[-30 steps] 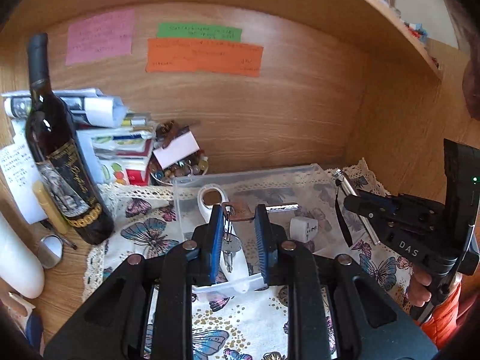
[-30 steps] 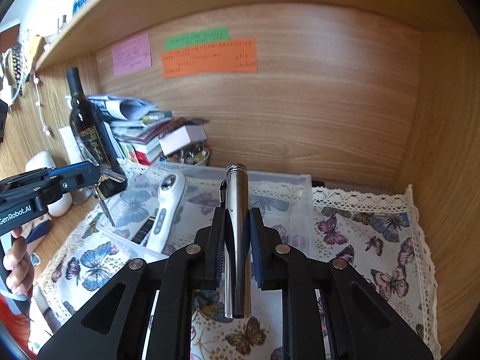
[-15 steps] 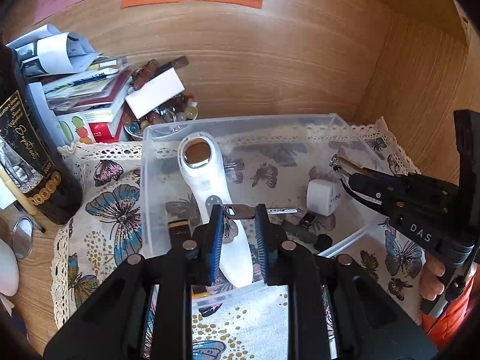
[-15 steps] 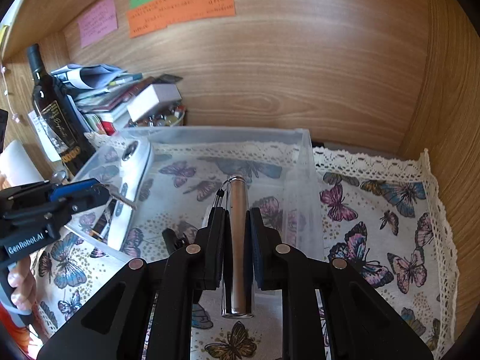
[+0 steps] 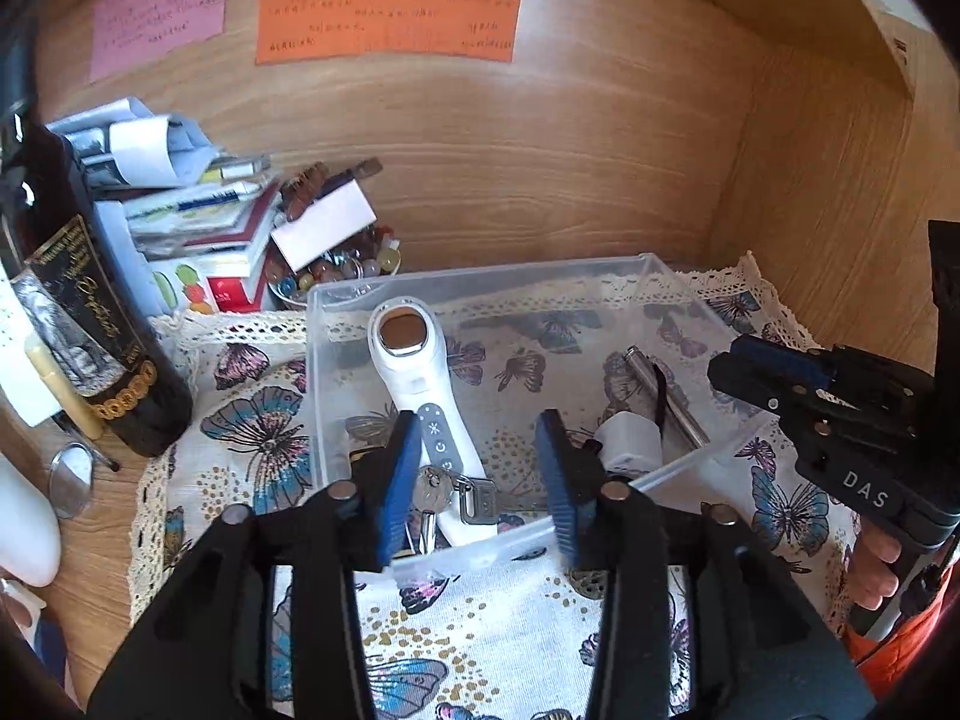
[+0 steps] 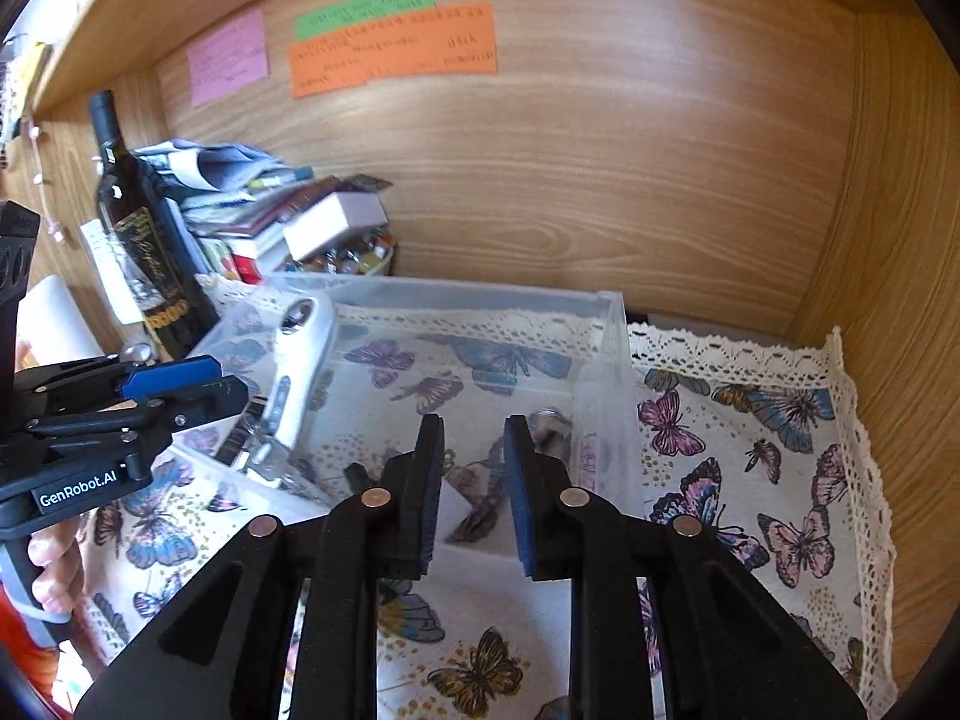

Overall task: Organize rigid objects
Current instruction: 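Grasp the dark mesh ball with the left gripper while the right gripper grasps the black clip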

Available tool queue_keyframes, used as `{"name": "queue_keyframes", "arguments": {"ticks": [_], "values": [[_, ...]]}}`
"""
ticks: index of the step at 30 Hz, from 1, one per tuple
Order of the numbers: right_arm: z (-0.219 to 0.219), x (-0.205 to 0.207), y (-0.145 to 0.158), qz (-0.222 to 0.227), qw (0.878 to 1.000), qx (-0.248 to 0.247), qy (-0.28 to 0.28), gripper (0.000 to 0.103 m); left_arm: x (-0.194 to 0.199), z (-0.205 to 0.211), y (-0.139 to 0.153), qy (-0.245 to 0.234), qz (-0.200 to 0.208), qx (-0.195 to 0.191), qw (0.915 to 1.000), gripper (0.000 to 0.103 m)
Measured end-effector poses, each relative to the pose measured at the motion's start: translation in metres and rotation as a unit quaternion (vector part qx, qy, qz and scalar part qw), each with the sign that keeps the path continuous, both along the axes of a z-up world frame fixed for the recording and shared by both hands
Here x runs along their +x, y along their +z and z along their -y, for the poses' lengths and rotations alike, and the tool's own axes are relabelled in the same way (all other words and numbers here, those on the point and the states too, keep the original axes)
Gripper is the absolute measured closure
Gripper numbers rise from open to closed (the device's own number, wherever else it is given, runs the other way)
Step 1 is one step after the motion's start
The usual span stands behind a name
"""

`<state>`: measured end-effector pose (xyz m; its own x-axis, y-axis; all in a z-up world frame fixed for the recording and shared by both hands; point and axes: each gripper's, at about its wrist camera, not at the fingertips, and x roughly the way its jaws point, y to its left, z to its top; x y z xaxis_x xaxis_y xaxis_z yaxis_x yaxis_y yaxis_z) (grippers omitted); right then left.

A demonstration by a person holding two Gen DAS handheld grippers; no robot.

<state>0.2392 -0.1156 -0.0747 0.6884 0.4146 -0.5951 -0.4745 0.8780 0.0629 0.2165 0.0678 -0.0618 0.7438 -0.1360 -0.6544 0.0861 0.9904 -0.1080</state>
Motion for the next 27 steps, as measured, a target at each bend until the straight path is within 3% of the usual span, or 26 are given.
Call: {"name": "queue_keyframes", "arguments": {"ticks": [4, 7, 15, 19, 27], "values": [[0.001, -0.014, 0.007, 0.016, 1.0, 0.001, 0.004, 0.075, -0.018, 0.007, 0.009, -0.001, 0.017, 0.013, 0.9998, 0.041], [0.004, -0.025, 0.009, 0.023, 1.0, 0.004, 0.007, 0.071, -0.031, 0.012, 0.011, -0.006, 0.024, 0.019, 0.9995, 0.036], [0.017, -0.047, 0.0, 0.011, 1.0, 0.012, 0.007, 0.069, -0.045, 0.028, -0.019, -0.029, -0.025, 0.011, 0.9992, 0.036], [0.023, -0.057, -0.011, 0.0, 1.0, 0.007, 0.004, 0.069, -0.047, 0.037, -0.033, -0.044, -0.05, -0.006, 0.9978, 0.04], [0.033, -0.065, -0.025, -0.021, 1.0, 0.006, -0.002, 0.069, -0.029, 0.063, -0.056, -0.068, -0.094, 0.01, 0.9932, 0.051]]}}
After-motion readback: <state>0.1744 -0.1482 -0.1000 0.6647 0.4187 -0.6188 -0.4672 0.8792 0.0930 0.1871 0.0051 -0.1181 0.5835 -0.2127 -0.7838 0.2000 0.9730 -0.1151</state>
